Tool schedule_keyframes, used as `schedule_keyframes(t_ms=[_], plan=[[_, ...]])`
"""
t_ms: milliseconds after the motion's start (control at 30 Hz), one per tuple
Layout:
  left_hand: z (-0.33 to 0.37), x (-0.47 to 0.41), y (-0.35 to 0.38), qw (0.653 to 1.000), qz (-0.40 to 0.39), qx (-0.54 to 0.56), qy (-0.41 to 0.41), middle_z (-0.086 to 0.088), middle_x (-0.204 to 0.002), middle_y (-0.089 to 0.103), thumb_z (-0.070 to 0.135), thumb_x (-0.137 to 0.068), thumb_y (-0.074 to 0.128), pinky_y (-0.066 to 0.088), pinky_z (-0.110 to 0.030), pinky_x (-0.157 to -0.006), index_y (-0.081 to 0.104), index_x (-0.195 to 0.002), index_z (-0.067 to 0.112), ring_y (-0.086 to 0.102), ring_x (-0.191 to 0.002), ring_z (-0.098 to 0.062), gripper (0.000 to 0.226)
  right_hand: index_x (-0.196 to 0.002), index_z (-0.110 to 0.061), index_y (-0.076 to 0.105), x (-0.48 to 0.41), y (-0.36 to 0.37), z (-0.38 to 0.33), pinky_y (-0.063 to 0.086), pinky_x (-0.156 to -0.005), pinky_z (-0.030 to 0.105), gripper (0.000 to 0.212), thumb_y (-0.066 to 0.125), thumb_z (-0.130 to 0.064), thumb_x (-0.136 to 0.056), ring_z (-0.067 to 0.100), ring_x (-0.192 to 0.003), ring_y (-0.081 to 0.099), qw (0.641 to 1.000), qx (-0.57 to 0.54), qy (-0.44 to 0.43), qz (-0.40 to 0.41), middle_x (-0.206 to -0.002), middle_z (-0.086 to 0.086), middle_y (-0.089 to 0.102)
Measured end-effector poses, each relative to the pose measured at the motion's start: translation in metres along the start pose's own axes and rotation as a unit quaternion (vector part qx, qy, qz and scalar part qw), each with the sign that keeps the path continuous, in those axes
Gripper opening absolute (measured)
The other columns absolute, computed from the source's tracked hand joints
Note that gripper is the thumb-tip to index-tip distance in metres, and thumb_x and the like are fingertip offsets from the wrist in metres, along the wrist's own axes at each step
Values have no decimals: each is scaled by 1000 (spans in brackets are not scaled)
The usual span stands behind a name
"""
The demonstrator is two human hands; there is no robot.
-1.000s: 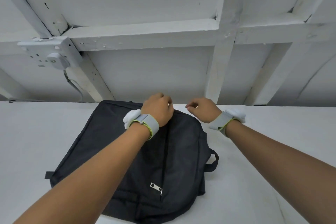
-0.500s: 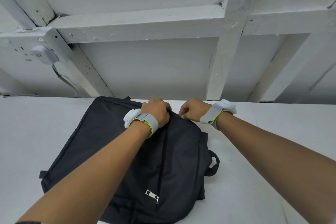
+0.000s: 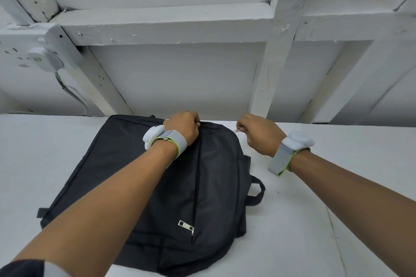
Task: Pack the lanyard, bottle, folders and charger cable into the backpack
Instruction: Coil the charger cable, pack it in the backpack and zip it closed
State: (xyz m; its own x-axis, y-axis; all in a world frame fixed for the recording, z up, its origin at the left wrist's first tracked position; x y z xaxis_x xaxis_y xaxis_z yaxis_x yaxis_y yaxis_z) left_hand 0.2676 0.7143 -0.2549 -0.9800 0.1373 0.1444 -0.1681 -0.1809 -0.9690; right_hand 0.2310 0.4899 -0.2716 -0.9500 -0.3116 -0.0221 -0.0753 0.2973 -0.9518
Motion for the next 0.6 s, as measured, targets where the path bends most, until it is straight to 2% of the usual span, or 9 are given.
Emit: schedule_keyframes(t_ms=[100, 233, 367, 433, 500, 600], plan=[[0, 0, 4, 1000, 10, -14, -12, -6, -116, 63, 30, -98, 48, 44, -38, -82, 63, -109, 22, 60, -107, -34, 21, -102, -14, 59, 23, -3, 5, 31, -67, 27, 18, 44, -8, -96, 17, -79, 44, 1000, -4, 10, 11, -106, 2, 58], [10, 5, 11, 998, 20, -42, -36, -8, -115, 59, 25, -94, 49, 40, -40, -81, 62, -108, 17, 59, -103, -37, 20, -106, -14, 57, 67, 9, 0, 31, -65, 27, 23, 45, -1, -91, 17, -77, 40, 998, -4, -29, -50, -105, 2, 54], [45, 21, 3, 998, 32, -55, -30, -11, -120, 54, 29, -92, 48, 45, -42, -87, 58, -115, 14, 56, -106, -37, 28, -115, -17, 59, 78, 4, 12, 44, -71, 30, 25, 44, -10, -97, 21, -85, 55, 1000, -9, 2, -29, -112, 2, 56], [74, 34, -5, 999, 36, -33, 1, -12, -117, 56, 38, -95, 46, 46, -38, -78, 56, -113, 12, 58, -101, -37, 34, -123, -18, 61, 78, 2, 8, 48, -78, 33, 31, 43, -13, -98, 25, -95, 59, 999, -14, -7, -31, -117, 3, 55], [100, 42, -9, 999, -11, -40, 13, -12, -107, 63, 46, -97, 43, 43, -32, -71, 58, -107, 9, 61, -92, -33, 41, -125, -17, 62, 75, 2, 2, 49, -82, 37, 33, 41, -17, -99, 26, -99, 58, 999, -11, -13, -35, -118, 5, 55], [124, 59, 0, 991, -116, -61, -17, -8, -89, 68, 53, -96, 39, 53, -31, -76, 58, -83, 9, 67, -84, -29, 50, -123, -18, 65, 82, -1, -1, 48, -82, 39, 34, 42, -21, -98, 26, -98, 58, 999, -16, -11, -34, -115, 5, 56]])
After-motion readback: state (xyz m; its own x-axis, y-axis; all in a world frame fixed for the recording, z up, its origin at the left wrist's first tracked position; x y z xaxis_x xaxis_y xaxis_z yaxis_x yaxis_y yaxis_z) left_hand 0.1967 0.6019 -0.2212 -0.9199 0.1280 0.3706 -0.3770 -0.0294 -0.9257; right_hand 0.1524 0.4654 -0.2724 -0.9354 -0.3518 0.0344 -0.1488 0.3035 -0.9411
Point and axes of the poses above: each hand's wrist, its own x-axis away from the middle knuckle, its own y-axis out of the palm, z = x × y, the point moved 1 cm from there along -x, towards the middle knuckle
